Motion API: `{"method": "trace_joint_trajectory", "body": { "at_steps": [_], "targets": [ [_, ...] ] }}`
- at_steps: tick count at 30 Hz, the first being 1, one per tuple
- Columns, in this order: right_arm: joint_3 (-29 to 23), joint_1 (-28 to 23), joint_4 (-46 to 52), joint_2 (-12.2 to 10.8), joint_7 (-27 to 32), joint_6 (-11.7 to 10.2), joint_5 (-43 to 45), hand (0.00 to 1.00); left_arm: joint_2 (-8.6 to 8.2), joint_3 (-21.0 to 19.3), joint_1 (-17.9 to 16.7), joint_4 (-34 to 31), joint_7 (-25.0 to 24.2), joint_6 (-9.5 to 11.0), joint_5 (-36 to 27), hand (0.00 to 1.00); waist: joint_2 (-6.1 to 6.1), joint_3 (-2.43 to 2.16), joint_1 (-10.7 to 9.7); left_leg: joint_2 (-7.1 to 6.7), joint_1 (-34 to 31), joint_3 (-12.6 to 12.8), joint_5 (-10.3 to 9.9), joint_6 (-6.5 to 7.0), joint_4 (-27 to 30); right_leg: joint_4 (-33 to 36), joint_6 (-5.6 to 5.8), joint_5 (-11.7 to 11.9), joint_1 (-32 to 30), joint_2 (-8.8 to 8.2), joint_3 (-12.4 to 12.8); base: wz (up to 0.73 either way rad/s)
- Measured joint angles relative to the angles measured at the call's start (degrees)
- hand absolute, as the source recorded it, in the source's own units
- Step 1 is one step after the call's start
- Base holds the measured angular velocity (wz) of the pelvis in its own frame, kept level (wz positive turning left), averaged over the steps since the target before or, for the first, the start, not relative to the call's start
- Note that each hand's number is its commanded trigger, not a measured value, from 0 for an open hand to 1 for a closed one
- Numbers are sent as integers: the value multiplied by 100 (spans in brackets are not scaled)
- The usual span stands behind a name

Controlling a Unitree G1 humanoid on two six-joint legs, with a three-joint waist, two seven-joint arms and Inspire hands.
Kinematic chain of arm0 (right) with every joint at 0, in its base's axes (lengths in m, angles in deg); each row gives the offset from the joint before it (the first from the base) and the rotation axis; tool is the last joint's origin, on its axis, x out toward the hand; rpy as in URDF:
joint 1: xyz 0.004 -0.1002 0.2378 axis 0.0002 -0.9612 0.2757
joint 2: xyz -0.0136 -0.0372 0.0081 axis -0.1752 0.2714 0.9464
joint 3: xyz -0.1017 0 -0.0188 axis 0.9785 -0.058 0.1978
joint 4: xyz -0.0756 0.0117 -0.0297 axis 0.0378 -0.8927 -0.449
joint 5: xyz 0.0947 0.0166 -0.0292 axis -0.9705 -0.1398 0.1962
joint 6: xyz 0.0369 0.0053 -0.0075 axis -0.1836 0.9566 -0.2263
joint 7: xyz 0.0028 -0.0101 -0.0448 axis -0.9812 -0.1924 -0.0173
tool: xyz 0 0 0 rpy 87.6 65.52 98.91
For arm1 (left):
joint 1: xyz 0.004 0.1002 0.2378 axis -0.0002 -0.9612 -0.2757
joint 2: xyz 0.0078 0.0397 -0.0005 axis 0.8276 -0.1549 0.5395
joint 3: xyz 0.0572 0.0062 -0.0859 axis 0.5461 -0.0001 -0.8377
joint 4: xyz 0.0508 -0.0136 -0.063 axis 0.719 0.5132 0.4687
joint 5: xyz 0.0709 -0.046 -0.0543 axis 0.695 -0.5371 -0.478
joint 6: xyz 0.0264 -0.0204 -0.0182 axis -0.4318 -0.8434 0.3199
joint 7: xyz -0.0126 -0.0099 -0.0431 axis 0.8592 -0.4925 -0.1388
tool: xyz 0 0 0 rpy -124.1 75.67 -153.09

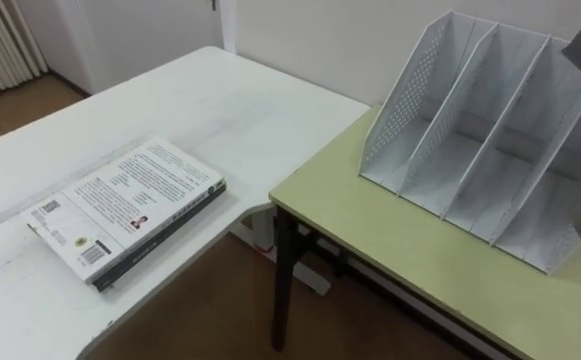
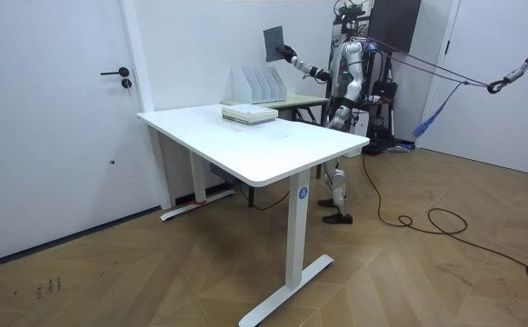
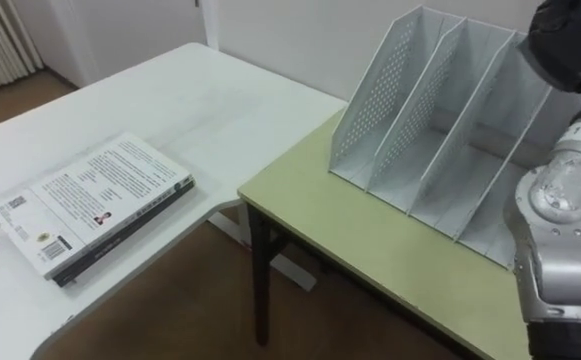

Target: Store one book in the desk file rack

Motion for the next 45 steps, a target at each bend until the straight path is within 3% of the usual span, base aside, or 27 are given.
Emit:
{"method": "trace_joint_trajectory", "body": {
  "at_steps": [8, 15, 20, 32, 45],
  "targets": [
    [-2, 6, -505, 63, 135, 7, 36, 100, 3, -7, -4, -2, 49, -48, 5, 0, -9, -11, 27, -13, -9, -8, 19, 1, 12, 23, 0, 0, -19, -13, -2, 0],
    [-3, 7, -687, 411, 135, 7, 10, 100, 23, -62, -42, 5, 54, -80, 5, 0, -24, -23, 100, -15, -12, -40, 22, 0, -1, 11, 0, 0, -10, -8, -7, 0],
    [9, 71, -1026, 415, 43, 7, 11, 100, 73, -48, -40, 5, 74, -131, -5, 0, -86, -43, 99, -16, -5, -109, 23, -2, -2, -7, -1, 1, -2, -16, -85, 6],
    [24, 88, -1264, 430, -217, 12, 219, 100, 156, -52, -43, 4, 95, -137, 1, 0, -170, 0, 114, -56, -134, -240, 49, 5, 70, -4, -1, 1, -23, -82, -244, 5],
    [31, 337, -1568, 534, -195, 12, 440, 100, 162, -64, -150, 5, 95, -139, -3, 0, -155, -5, 161, -65, -248, -320, 50, 4, 99, -6, -1, 0, -93, -85, -328, 2]
  ]
}}
